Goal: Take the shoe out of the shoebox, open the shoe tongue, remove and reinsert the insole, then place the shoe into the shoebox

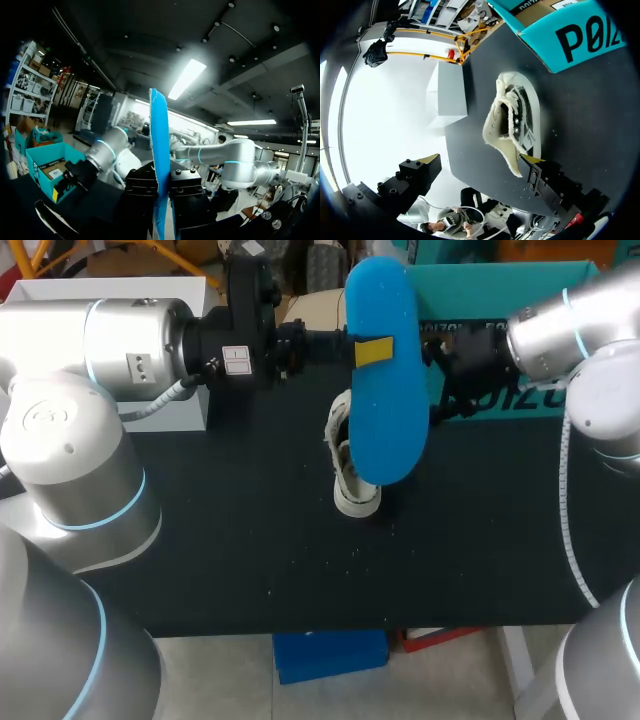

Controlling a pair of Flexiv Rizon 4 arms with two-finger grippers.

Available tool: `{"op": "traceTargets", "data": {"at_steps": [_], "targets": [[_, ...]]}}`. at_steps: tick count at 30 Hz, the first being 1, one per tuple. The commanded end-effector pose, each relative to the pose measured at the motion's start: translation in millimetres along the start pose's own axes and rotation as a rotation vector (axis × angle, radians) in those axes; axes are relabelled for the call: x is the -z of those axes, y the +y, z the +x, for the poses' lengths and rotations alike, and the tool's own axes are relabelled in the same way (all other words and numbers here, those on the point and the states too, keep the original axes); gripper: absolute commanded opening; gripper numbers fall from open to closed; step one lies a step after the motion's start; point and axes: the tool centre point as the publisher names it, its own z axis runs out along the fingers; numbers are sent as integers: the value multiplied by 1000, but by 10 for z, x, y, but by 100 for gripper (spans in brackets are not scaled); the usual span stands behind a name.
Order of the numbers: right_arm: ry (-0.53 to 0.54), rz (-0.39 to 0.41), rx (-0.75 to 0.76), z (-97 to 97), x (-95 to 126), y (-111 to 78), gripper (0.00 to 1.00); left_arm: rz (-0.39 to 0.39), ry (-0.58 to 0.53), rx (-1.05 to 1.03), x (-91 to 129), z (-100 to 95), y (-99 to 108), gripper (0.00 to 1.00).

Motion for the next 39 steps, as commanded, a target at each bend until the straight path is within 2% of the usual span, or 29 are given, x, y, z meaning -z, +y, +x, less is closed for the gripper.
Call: {"op": "traceTargets", "data": {"at_steps": [1,9,16,24,33,39], "targets": [[181,-8,17,-9,-12,-20,100,1,-2,-1,-9,3,12,0],[235,5,5,46,-42,-34,100,1,-2,-1,-9,3,12,0],[297,53,-13,112,-126,-117,100,1,-2,-1,-9,3,12,0],[393,99,-75,93,-204,-148,100,1,-2,-1,-9,3,12,0],[482,66,-28,106,-195,-121,100,1,-2,-1,-9,3,12,0],[502,51,-11,109,-178,-77,100,1,-2,-1,-9,3,12,0]]}}
